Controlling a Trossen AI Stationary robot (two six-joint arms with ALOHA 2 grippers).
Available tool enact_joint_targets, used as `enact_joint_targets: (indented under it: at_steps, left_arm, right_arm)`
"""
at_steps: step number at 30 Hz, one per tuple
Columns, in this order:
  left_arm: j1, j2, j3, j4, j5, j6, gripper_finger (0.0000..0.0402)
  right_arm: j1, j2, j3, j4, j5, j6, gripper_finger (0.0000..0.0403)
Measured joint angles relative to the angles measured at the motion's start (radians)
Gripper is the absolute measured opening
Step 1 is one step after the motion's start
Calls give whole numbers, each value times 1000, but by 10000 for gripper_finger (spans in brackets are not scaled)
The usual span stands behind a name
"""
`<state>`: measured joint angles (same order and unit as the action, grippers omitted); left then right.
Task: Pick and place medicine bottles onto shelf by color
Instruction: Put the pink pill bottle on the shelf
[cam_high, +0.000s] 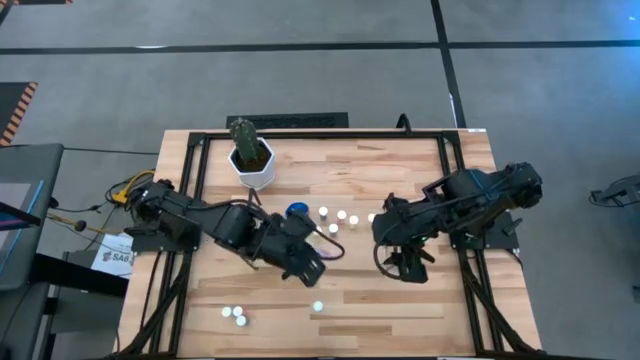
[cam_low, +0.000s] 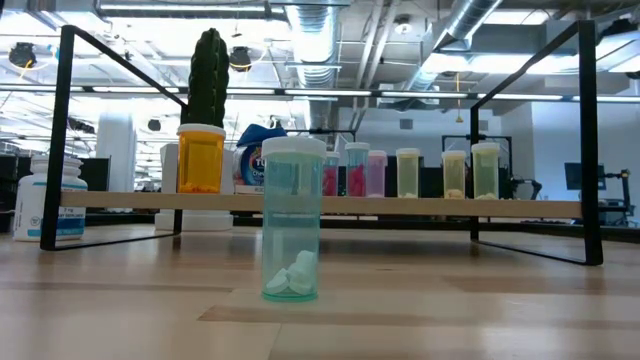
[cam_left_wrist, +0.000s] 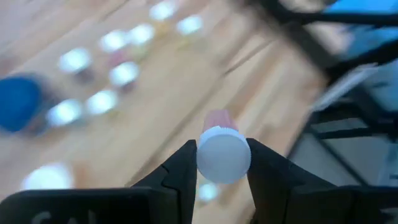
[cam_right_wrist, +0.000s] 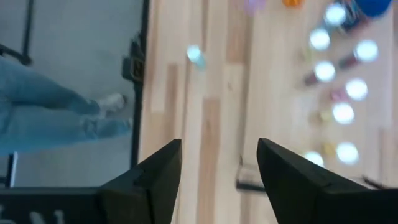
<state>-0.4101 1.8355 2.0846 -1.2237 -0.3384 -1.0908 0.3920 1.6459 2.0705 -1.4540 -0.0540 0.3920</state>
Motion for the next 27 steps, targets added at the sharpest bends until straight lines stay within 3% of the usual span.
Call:
enact_joint_targets:
  at_steps: [8, 16, 27]
  left_arm:
    - [52, 48, 0, -272, 107, -111, 102]
    - [82, 202, 0, -305, 274, 29, 102]
    - [98, 329, -1, -310, 244, 122, 102]
  right_arm:
    - [0, 11, -5, -114, 12, -2, 214]
    - [-3, 11, -14, -116, 56, -9, 206]
    - [-2, 11, -14, -117, 56, -12, 203]
